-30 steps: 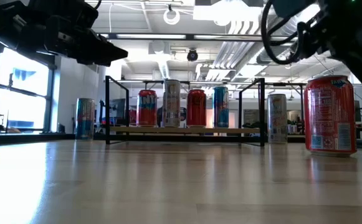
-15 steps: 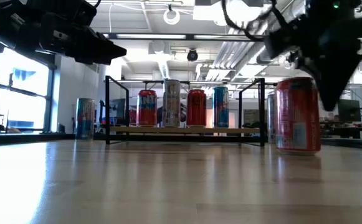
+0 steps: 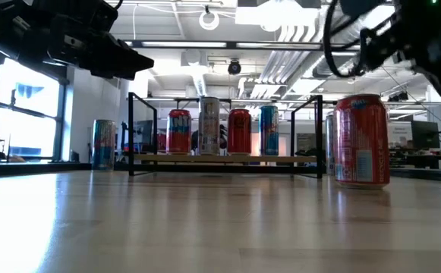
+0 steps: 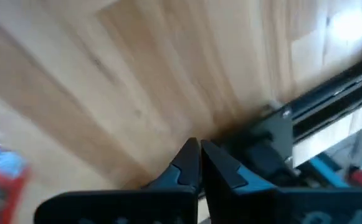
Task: Place canned beverage on shelf
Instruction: Put the red soda can on the shelf aligned with the red soda can
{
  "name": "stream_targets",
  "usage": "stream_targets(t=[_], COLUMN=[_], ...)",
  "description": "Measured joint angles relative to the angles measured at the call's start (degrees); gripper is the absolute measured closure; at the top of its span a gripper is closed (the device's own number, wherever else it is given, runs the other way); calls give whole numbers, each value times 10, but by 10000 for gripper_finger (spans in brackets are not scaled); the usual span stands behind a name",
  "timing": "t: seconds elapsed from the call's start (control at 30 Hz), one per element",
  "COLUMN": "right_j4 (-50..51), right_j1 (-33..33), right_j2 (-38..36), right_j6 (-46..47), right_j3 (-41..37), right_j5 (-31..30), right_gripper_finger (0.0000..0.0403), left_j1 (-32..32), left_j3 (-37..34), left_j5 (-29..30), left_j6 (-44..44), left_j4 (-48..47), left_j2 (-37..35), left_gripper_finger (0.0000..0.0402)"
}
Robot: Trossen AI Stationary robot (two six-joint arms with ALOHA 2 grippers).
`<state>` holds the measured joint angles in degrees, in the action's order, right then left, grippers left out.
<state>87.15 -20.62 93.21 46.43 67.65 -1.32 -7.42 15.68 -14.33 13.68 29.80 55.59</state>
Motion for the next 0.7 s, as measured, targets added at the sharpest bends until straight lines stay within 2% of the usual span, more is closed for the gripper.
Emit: stream_targets(t=[0.07, 0.3, 0.4, 0.53, 0.6, 0.7], right_j4=[-32, -263, -352, -451, -458, -370], right_j1=[0, 0, -4, -9, -10, -10], right_j2=[-9, -71, -83, -84, -84, -84], right_j6=[-15, -27, -23, -62, -78, -72], right_j3=[-32, -149, -170, -164, -145, -95], right_j5=[-17, -56, -84, -92, -92, -94], right_gripper_finger=[403, 403, 403, 403, 403, 403], left_j1=[0, 0, 0, 0, 0, 0], left_j3=[0, 0, 0, 0, 0, 0], left_j5=[0, 0, 1, 2, 3, 5], left_j6=[-1, -1, -1, -1, -1, -2], left_j4=[0, -1, -1, 0, 0, 0], left_j2=[0, 0, 0, 0, 0, 0], left_gripper_finger=[401, 401, 401, 401, 401, 401])
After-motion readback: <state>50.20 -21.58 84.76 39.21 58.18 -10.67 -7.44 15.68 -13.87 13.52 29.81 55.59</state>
